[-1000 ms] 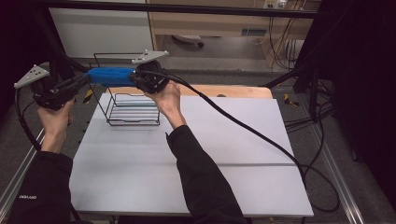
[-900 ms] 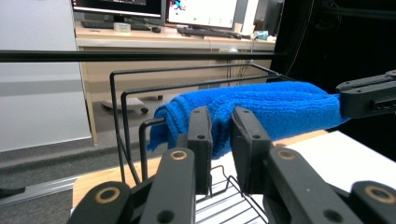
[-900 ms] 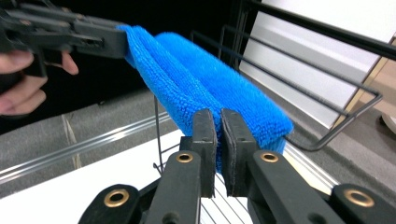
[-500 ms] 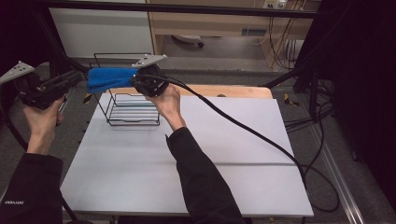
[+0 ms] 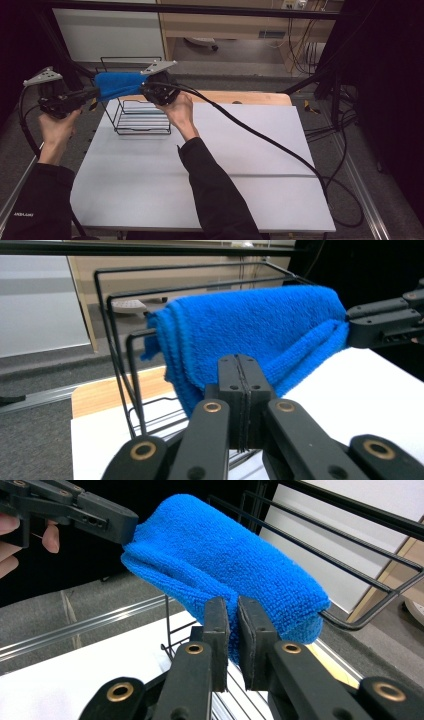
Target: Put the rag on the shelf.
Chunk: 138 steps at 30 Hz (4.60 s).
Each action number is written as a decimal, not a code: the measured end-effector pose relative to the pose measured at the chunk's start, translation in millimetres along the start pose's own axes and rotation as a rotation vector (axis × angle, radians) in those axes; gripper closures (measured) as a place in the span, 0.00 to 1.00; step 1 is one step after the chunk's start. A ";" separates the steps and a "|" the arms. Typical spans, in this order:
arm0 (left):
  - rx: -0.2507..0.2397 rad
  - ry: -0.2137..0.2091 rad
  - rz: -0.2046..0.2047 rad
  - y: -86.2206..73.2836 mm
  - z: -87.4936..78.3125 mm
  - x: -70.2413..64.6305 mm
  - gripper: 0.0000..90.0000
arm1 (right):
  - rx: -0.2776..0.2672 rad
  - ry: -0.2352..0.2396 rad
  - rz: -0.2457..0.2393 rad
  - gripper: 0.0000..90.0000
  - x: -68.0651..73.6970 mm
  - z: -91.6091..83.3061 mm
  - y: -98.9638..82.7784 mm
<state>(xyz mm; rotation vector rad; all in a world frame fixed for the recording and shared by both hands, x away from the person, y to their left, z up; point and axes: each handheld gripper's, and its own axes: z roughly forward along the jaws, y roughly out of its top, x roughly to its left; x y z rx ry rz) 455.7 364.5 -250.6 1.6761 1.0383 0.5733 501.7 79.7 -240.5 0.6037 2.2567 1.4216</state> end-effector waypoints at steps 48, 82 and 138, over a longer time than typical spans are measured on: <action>0.056 0.002 0.018 -24.2 14.6 -3.7 0.90 | -0.040 0.040 0.134 0.63 -7.4 -15.5 -28.2; 0.173 -0.069 0.110 -113.3 26.0 -73.0 0.08 | 0.041 -0.054 0.236 0.01 -43.4 -140.2 -141.0; 0.311 -0.161 0.150 -193.8 49.1 -98.6 0.10 | 0.171 -0.082 0.389 0.00 -58.6 -245.6 -340.0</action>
